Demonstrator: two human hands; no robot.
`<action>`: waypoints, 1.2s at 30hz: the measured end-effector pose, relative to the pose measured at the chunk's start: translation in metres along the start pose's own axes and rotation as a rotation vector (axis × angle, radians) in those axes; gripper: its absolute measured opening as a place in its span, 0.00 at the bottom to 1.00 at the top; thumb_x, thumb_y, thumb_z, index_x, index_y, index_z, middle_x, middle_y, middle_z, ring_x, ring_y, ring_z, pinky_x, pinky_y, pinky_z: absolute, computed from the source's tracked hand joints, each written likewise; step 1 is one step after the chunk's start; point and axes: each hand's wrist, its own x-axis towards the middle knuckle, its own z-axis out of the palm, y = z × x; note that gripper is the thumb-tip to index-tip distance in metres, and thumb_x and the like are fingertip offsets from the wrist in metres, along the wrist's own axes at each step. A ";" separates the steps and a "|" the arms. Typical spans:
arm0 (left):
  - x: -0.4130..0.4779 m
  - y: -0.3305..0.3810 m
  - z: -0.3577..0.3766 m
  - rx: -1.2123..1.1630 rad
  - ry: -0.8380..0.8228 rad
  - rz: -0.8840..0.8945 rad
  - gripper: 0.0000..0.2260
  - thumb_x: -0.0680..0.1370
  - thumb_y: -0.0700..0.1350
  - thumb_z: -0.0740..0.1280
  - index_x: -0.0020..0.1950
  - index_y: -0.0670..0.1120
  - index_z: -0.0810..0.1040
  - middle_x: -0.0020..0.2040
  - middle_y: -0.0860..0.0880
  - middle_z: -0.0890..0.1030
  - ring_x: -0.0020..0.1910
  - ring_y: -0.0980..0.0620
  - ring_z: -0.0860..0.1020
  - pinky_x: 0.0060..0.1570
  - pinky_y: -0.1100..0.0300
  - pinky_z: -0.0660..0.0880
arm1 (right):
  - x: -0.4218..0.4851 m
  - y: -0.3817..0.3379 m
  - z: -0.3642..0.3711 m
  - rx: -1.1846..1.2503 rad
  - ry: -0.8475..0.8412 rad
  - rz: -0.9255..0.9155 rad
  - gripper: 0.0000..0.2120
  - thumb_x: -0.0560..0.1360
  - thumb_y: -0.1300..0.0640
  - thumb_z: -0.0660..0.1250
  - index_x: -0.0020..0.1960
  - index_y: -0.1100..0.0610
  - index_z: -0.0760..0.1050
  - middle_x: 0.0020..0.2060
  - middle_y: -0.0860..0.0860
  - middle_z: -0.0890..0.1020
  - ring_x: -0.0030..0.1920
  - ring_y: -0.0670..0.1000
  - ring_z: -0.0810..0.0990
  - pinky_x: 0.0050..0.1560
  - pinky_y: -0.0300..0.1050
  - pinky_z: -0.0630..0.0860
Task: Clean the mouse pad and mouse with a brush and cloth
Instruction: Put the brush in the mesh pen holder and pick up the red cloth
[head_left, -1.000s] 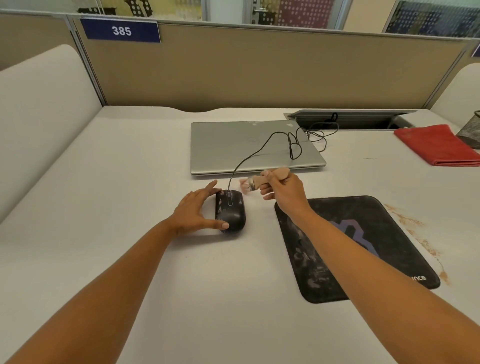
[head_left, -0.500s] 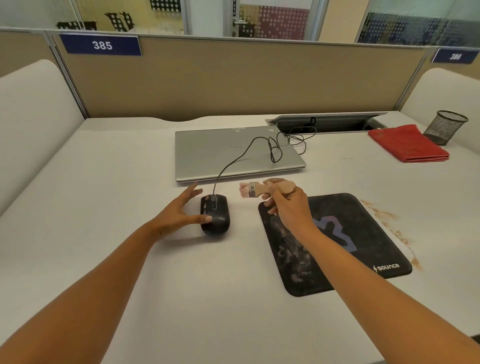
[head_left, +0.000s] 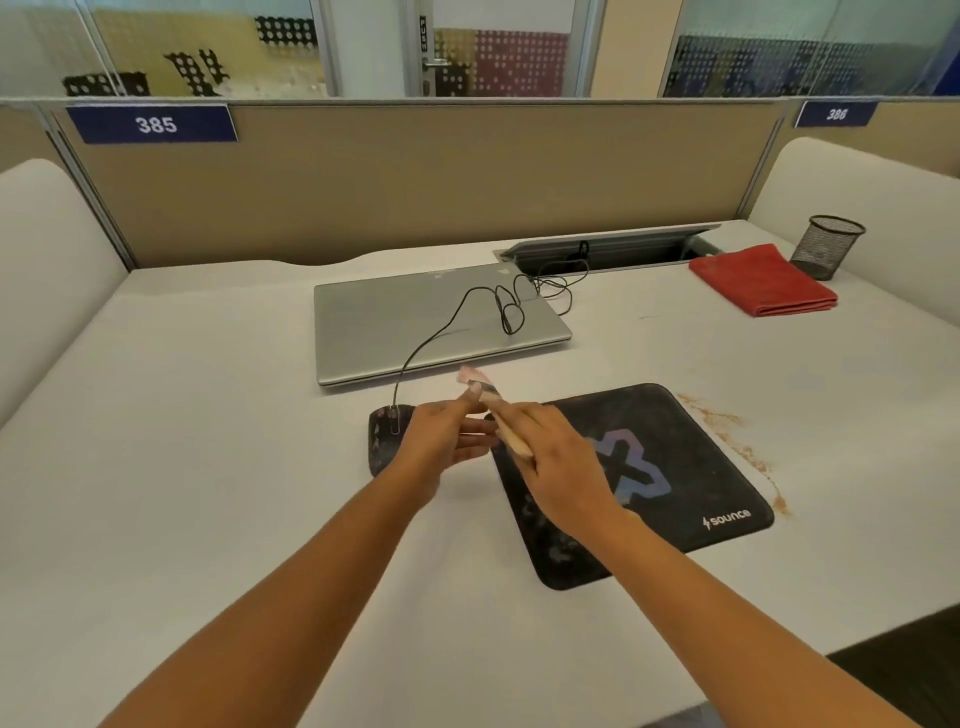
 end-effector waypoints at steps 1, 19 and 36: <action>0.001 0.000 0.004 -0.068 -0.005 -0.031 0.11 0.78 0.49 0.63 0.51 0.42 0.78 0.42 0.45 0.83 0.39 0.51 0.83 0.35 0.64 0.78 | -0.004 0.000 0.001 -0.021 -0.033 -0.002 0.22 0.76 0.60 0.63 0.70 0.58 0.66 0.60 0.57 0.76 0.58 0.54 0.75 0.55 0.43 0.75; 0.054 0.023 0.150 0.103 -0.261 -0.073 0.06 0.78 0.44 0.64 0.49 0.44 0.79 0.37 0.46 0.84 0.33 0.51 0.82 0.36 0.60 0.79 | 0.047 0.129 -0.102 0.741 0.057 0.794 0.16 0.74 0.48 0.66 0.58 0.56 0.75 0.53 0.52 0.80 0.46 0.48 0.77 0.35 0.37 0.70; 0.214 0.023 0.312 0.794 0.073 0.280 0.11 0.78 0.47 0.64 0.55 0.43 0.79 0.56 0.45 0.80 0.54 0.48 0.77 0.53 0.59 0.70 | 0.124 0.430 -0.274 0.469 0.953 0.940 0.10 0.75 0.60 0.64 0.55 0.62 0.72 0.51 0.59 0.80 0.46 0.57 0.82 0.46 0.49 0.81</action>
